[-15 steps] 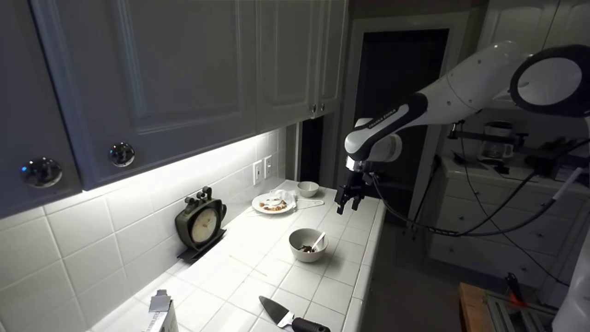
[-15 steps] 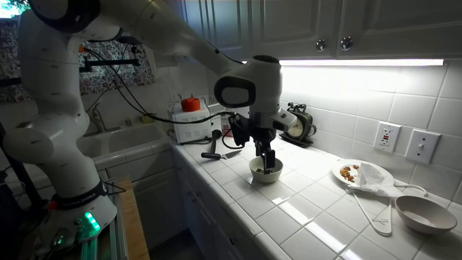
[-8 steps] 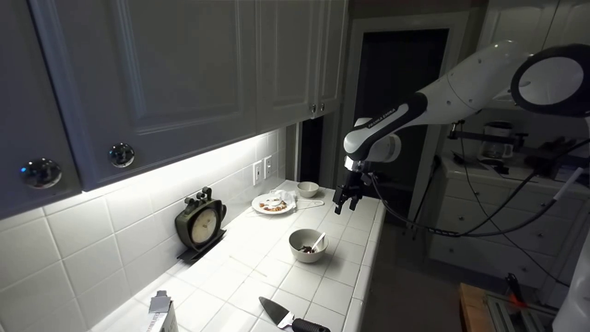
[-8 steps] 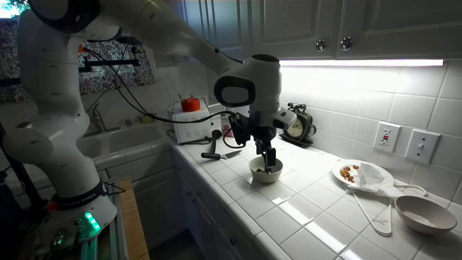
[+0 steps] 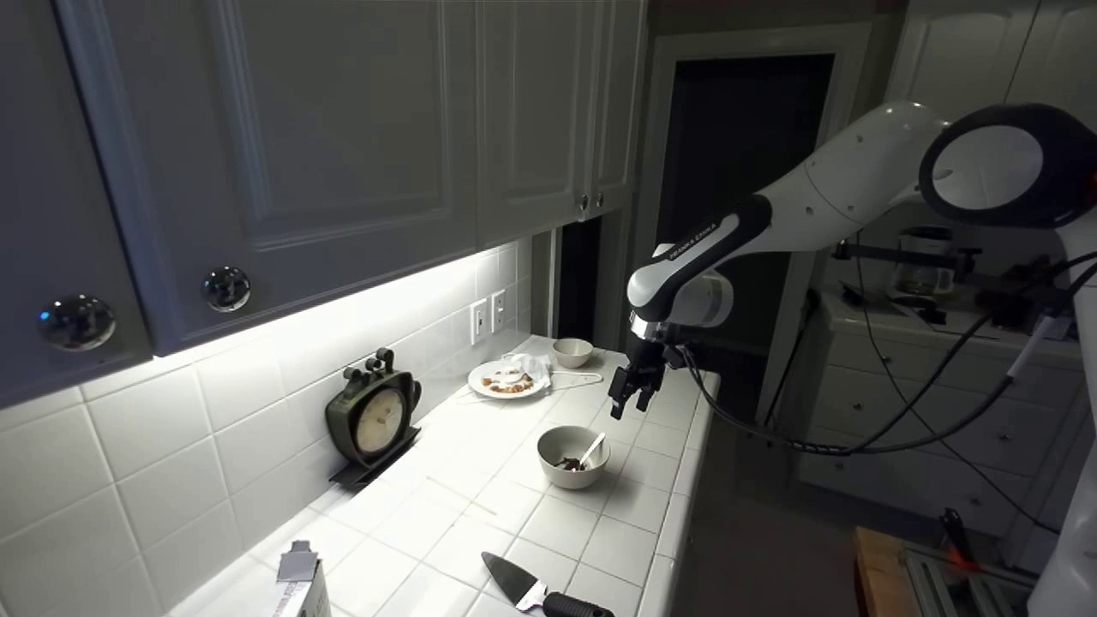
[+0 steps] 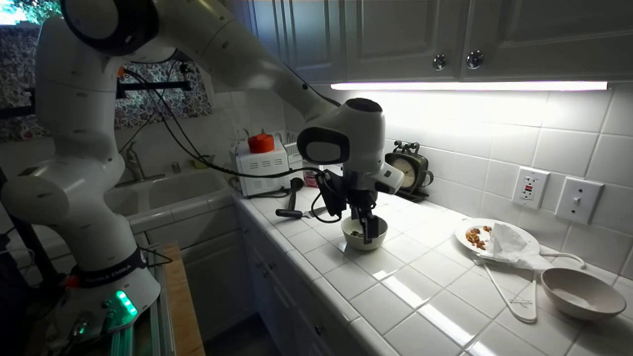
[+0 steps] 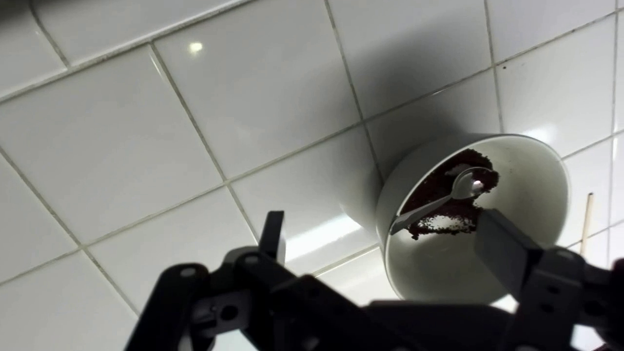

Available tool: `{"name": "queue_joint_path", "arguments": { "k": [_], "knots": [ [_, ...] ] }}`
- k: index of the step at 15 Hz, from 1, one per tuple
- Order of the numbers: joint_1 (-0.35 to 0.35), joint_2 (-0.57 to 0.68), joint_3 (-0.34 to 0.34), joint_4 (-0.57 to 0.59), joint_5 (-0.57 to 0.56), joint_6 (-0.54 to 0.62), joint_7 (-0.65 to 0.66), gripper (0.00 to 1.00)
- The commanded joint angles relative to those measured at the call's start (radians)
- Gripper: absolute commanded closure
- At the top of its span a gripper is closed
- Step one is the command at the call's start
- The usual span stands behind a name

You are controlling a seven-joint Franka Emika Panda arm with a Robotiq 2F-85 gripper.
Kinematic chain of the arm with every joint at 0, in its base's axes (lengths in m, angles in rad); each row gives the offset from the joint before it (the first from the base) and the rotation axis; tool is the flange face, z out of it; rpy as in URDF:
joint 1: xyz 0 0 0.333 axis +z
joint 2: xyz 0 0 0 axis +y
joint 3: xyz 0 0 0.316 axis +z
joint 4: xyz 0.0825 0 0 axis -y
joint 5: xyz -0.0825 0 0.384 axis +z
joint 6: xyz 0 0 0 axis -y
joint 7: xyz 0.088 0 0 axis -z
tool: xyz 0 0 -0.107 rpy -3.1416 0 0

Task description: Use the spoon to stir in the bowl

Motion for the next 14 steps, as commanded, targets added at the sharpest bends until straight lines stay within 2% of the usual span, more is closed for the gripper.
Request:
{"name": "queue_joint_path", "arguments": {
  "k": [1, 5, 8, 9, 14],
  "knots": [
    [-0.050, 0.031, 0.058, 0.004, 0.101, 0.024, -0.097, 0.00],
    [-0.071, 0.065, 0.085, 0.016, 0.117, 0.039, -0.170, 0.00],
    [-0.089, 0.084, 0.103, 0.026, 0.142, 0.056, -0.182, 0.05],
    [-0.096, 0.089, 0.110, 0.032, 0.154, 0.049, -0.180, 0.10],
    [-0.118, 0.112, 0.127, 0.071, 0.204, 0.021, -0.167, 0.08]
  ]
}}
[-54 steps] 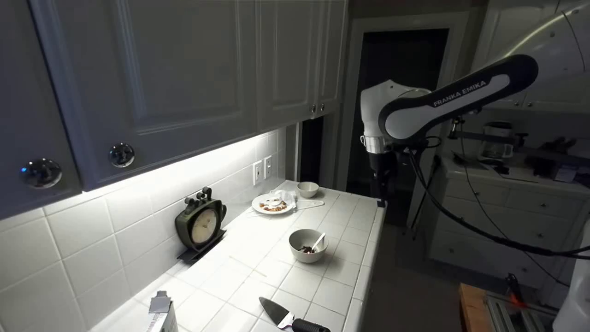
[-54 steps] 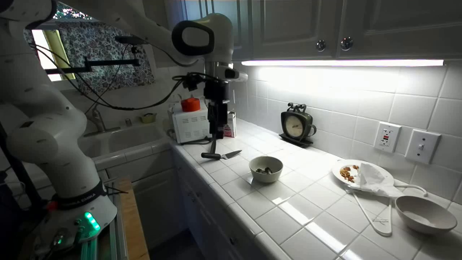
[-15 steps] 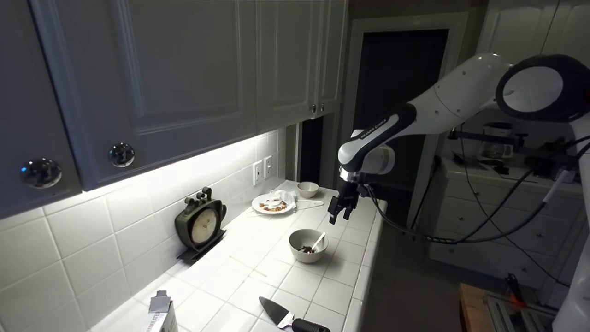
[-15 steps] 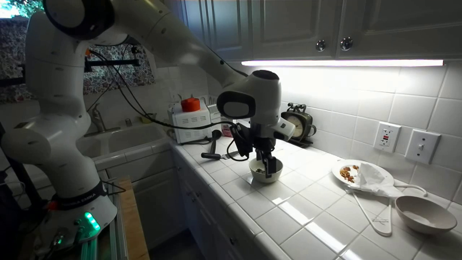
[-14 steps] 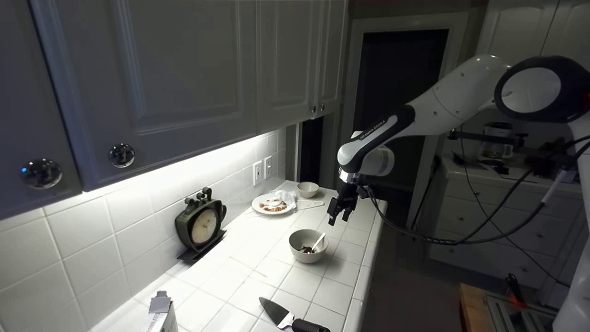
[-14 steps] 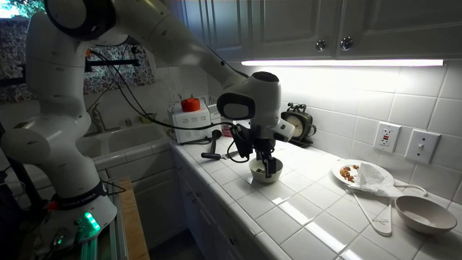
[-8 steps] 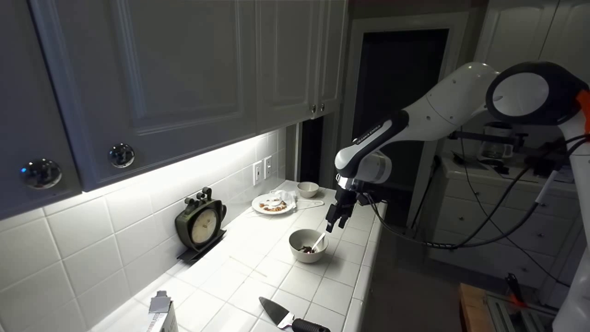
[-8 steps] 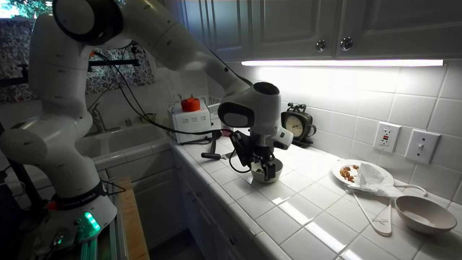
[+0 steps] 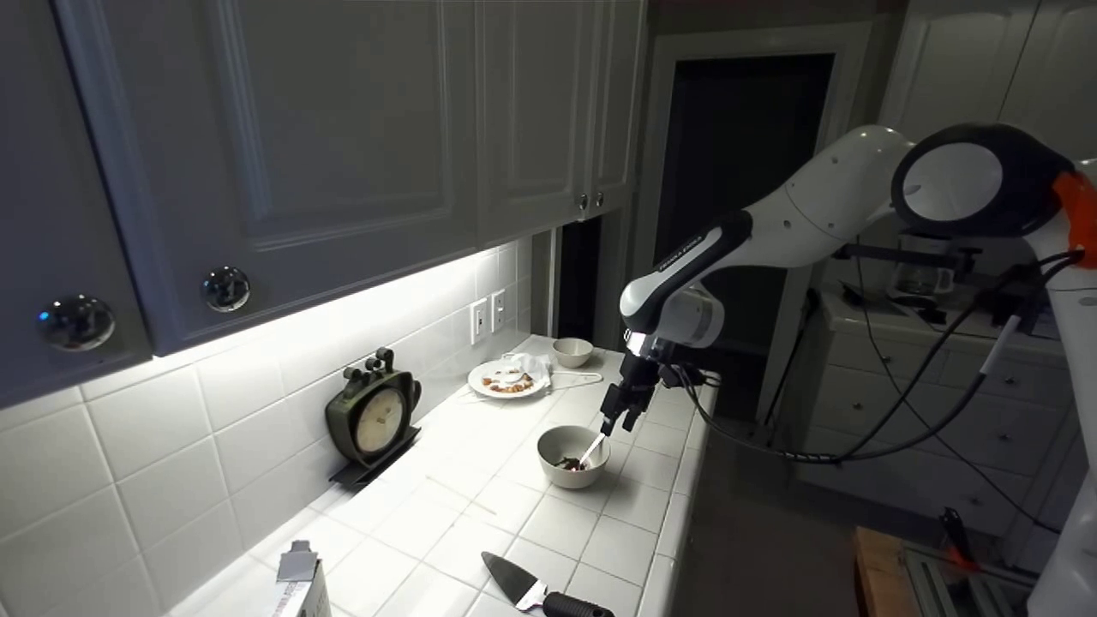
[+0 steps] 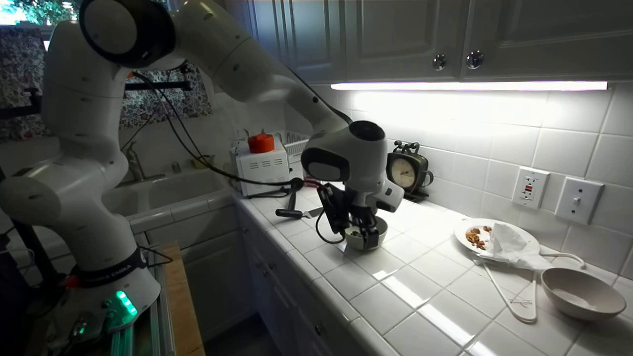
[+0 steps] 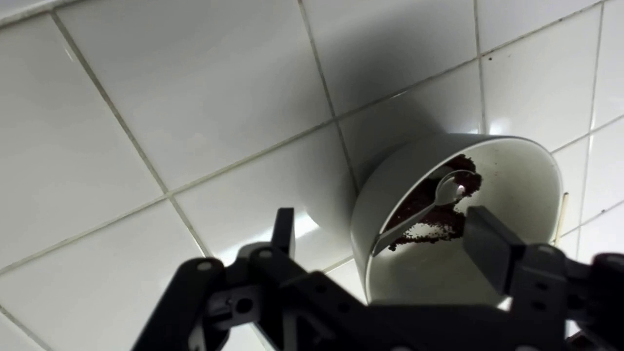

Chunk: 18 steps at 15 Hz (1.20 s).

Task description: Use the spoon to stir in the bowl

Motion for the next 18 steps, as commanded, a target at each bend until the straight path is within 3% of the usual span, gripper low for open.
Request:
{"name": "queue_joint_path", "arguments": {
  "k": [1, 2, 4, 5, 6, 7, 12, 18],
  "knots": [
    [-0.028, 0.040, 0.020, 0.066, 0.060, -0.025, -0.014, 0.17],
    [-0.028, 0.048, 0.019, 0.079, 0.062, -0.024, -0.009, 0.16],
    [-0.028, 0.063, 0.017, 0.102, 0.061, -0.031, 0.001, 0.26],
    [-0.025, 0.071, 0.016, 0.108, 0.055, -0.028, 0.004, 0.17],
    [-0.025, 0.077, 0.016, 0.114, 0.054, -0.027, 0.008, 0.24],
    [-0.025, 0.085, 0.017, 0.119, 0.051, -0.028, 0.012, 0.21],
    [-0.023, 0.117, 0.021, 0.135, 0.042, -0.020, 0.026, 0.32],
    [-0.022, 0.133, 0.026, 0.132, 0.036, -0.014, 0.029, 0.27]
  ]
}}
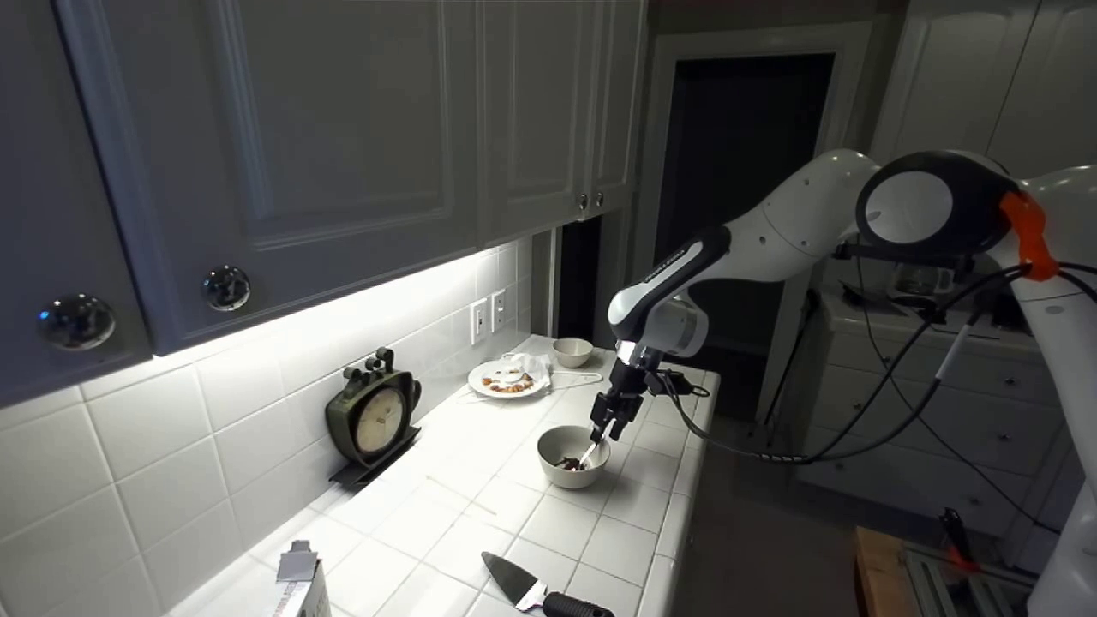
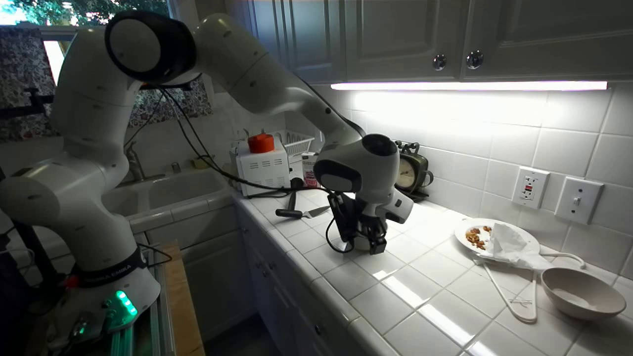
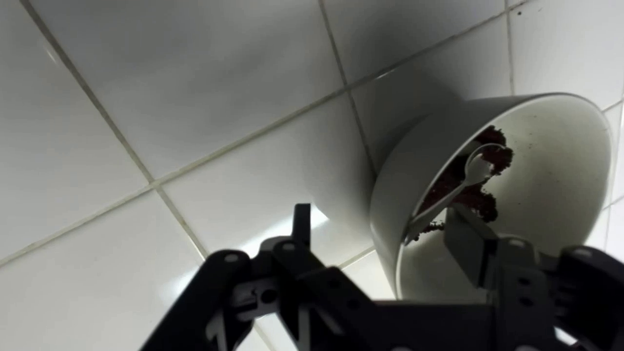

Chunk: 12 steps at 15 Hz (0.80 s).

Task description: Use the spoon to stir in the bowl

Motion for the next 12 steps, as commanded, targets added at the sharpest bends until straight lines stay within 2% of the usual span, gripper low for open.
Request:
{"name": "queue_joint_path", "arguments": {
  "k": [1, 6, 7, 10, 11, 12],
  "knots": [
    [-0.008, 0.022, 0.014, 0.023, 0.006, -0.004, 0.013, 0.28],
    [-0.012, 0.026, 0.018, 0.028, 0.008, -0.007, 0.012, 0.32],
    [-0.012, 0.026, 0.018, 0.029, 0.008, -0.005, 0.010, 0.37],
    [-0.015, 0.030, 0.016, 0.037, 0.008, -0.006, 0.010, 0.33],
    [-0.016, 0.031, 0.016, 0.040, 0.008, -0.006, 0.011, 0.42],
    [-0.017, 0.032, 0.016, 0.040, 0.008, -0.006, 0.011, 0.43]
  ]
}}
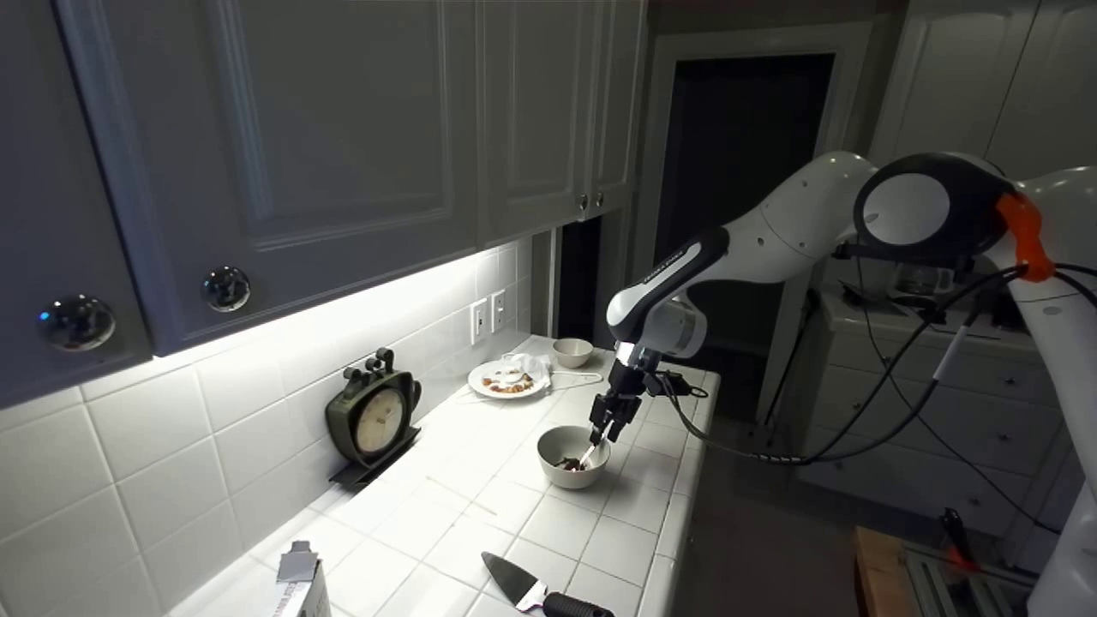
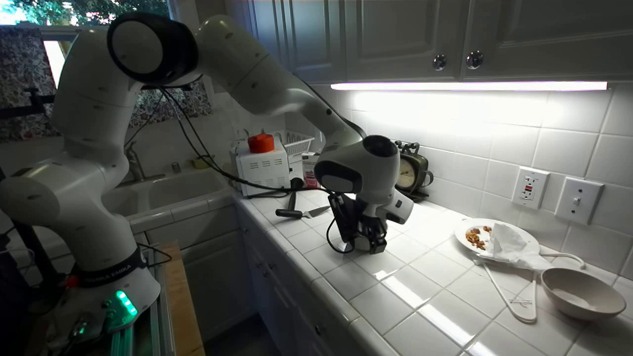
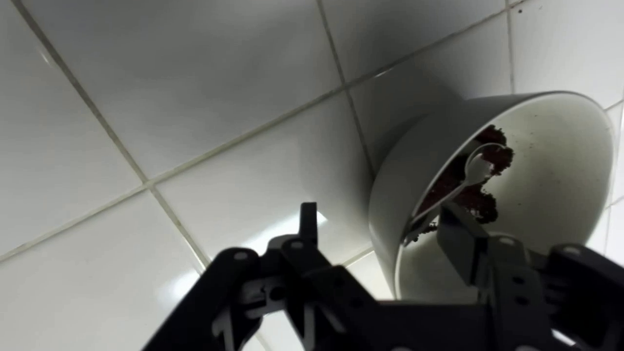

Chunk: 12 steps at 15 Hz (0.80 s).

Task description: Use the spoon to stir in the bowl

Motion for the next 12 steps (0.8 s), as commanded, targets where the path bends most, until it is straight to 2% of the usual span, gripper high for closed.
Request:
{"name": "queue_joint_path", "arguments": {
  "k": [1, 3, 4, 7, 12],
  "knots": [
    [-0.015, 0.022, 0.010, 0.033, 0.007, -0.007, 0.012, 0.55],
    [-0.016, 0.023, 0.010, 0.038, 0.008, -0.004, 0.010, 0.75],
    [-0.016, 0.024, 0.010, 0.041, 0.008, -0.004, 0.010, 0.78],
    [-0.016, 0.022, 0.010, 0.048, 0.006, -0.004, 0.009, 0.80],
    [-0.016, 0.012, 0.012, 0.037, 0.006, 0.001, 0.004, 0.74]
  ]
}}
